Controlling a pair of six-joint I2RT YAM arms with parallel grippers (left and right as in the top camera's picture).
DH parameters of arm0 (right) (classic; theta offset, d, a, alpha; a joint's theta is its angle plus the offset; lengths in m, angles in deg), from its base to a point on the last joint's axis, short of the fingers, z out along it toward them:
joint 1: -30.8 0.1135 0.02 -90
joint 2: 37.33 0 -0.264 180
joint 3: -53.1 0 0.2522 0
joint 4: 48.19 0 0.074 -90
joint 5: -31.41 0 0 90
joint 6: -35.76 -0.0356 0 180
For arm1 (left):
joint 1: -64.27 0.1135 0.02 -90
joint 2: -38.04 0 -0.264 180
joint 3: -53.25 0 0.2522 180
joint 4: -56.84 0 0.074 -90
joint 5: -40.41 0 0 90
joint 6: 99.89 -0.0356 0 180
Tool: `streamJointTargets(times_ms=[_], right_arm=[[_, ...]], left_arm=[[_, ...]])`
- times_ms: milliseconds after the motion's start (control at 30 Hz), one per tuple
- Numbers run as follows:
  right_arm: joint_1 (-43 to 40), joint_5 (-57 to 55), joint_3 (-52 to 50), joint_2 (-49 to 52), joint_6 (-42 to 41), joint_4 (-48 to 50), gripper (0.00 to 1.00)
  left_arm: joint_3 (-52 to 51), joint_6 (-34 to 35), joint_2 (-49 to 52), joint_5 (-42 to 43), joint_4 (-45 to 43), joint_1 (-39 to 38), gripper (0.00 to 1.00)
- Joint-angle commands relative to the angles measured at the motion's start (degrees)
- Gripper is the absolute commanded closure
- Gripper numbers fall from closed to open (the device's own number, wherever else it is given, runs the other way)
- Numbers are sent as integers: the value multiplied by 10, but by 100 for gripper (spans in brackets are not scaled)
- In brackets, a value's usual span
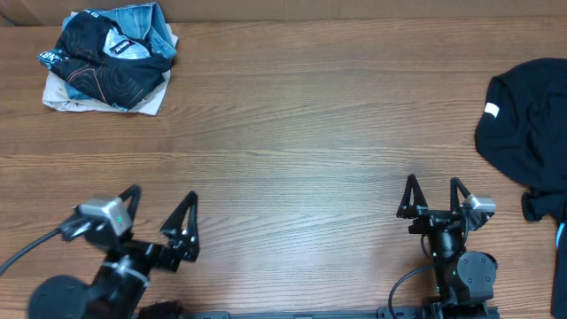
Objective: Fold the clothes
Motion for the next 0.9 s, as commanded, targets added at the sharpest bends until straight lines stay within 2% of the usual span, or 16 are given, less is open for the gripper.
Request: streamJointTargets(times_ms=[0,267,633,867], right_arm=[[0,-3,-6,-6,4,3,0],[0,-3,-6,-6,4,3,0],[0,-3,-6,-6,4,3,0],[0,-3,-6,-6,4,3,0]], left_arm=[[-129,54,-60,-33,-105,-28,0],[-325,65,-145,-89,-277,-69,0],[-459,57,-209,-166,-376,-102,0],[-521,57,-210,-166,-445,-104,0]])
